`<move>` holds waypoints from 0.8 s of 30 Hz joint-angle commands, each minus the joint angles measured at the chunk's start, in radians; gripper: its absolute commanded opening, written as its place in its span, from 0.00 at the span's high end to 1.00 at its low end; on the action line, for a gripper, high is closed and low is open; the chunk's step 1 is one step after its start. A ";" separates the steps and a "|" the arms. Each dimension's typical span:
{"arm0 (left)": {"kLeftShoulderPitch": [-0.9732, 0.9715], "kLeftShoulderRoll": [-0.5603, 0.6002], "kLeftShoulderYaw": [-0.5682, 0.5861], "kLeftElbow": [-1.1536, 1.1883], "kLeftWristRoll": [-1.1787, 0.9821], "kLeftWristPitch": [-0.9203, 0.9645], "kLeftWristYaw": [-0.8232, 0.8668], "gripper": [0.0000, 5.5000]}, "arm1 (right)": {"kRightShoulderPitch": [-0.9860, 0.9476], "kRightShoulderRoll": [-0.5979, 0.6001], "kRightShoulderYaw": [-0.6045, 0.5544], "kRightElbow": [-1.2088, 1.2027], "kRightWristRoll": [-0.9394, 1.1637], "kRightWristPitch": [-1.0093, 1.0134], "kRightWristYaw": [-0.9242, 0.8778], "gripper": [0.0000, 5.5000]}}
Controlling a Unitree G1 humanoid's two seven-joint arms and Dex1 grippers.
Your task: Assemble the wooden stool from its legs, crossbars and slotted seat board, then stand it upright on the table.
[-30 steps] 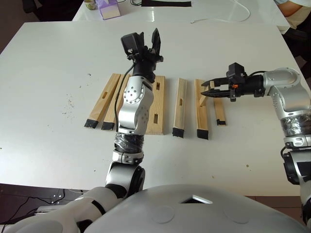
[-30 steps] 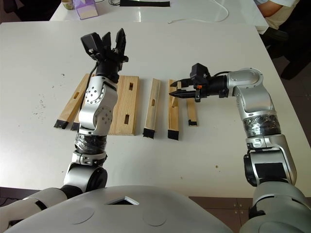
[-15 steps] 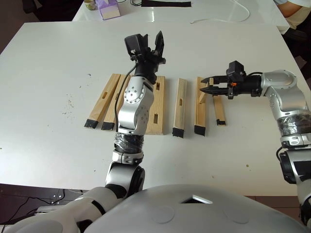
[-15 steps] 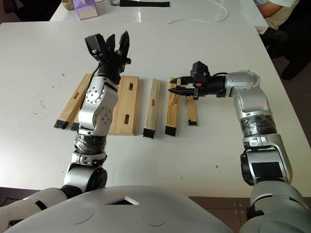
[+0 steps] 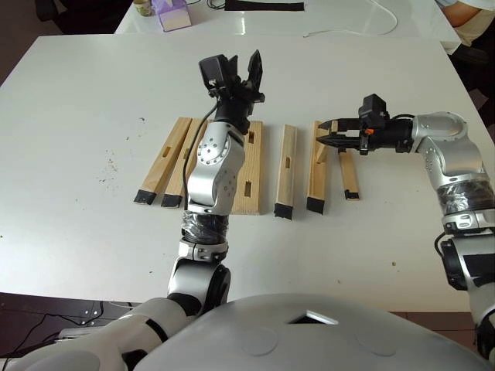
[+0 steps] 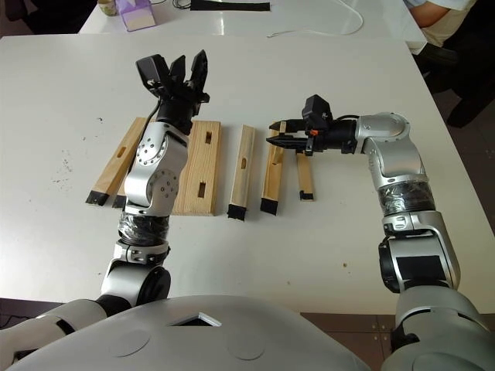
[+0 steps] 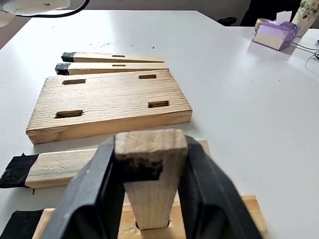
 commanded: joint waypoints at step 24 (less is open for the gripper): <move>0.081 -0.036 0.046 -0.059 -0.038 -0.003 0.001 0.55 | 0.037 -0.108 -0.263 -0.407 0.197 0.349 -0.154 0.51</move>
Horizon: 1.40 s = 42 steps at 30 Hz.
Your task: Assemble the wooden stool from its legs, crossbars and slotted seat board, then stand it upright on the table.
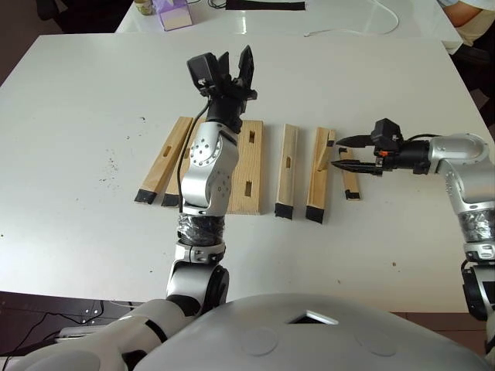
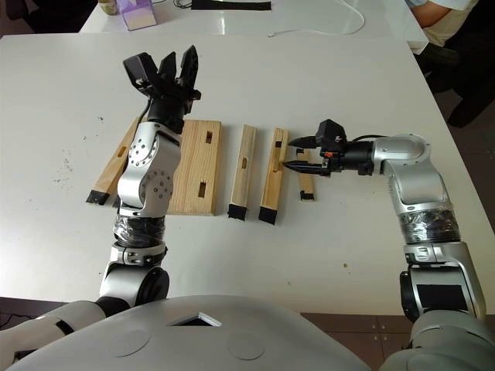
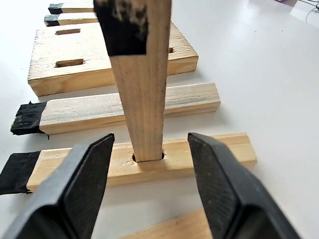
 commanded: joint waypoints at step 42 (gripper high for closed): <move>0.097 -0.104 0.049 -0.012 -0.012 -0.146 0.150 0.55 | -0.141 0.284 -0.076 -0.497 0.426 0.504 -0.475 0.51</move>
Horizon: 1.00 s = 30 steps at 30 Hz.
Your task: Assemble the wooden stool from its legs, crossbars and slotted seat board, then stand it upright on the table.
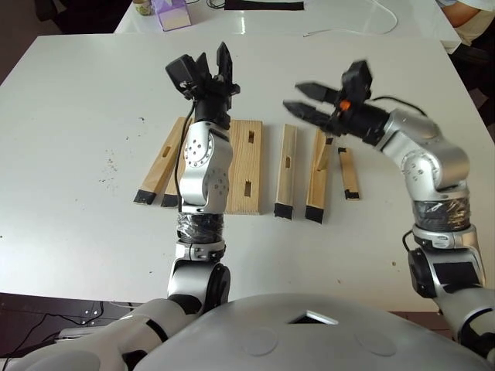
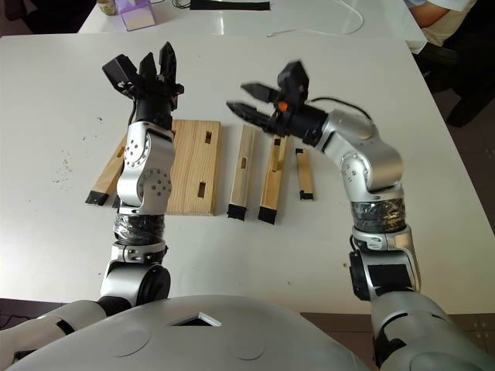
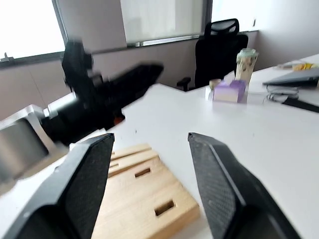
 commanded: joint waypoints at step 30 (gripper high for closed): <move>0.163 -0.025 0.079 -0.278 0.006 0.068 0.275 0.55 | 0.550 -0.278 0.314 -0.403 -0.355 0.043 -0.135 0.51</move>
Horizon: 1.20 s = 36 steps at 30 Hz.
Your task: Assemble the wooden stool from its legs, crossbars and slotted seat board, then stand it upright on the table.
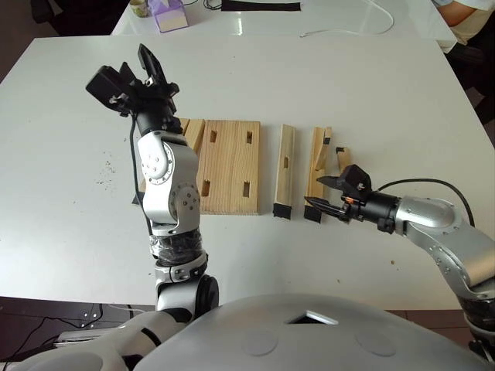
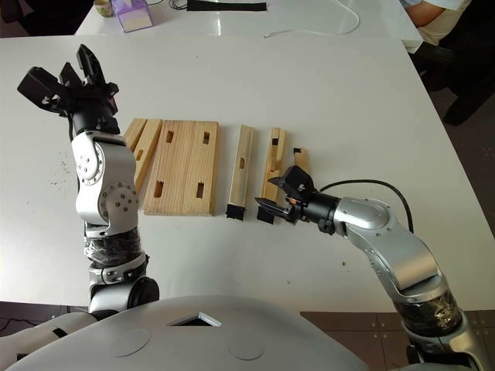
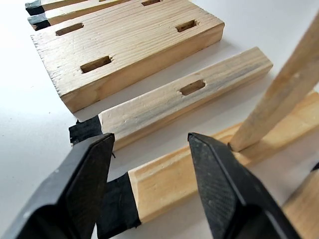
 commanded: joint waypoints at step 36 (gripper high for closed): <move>0.042 -0.059 -0.040 0.050 -0.015 -0.025 0.000 0.55 | -0.002 0.201 -0.109 0.015 -0.034 0.318 -0.184 0.28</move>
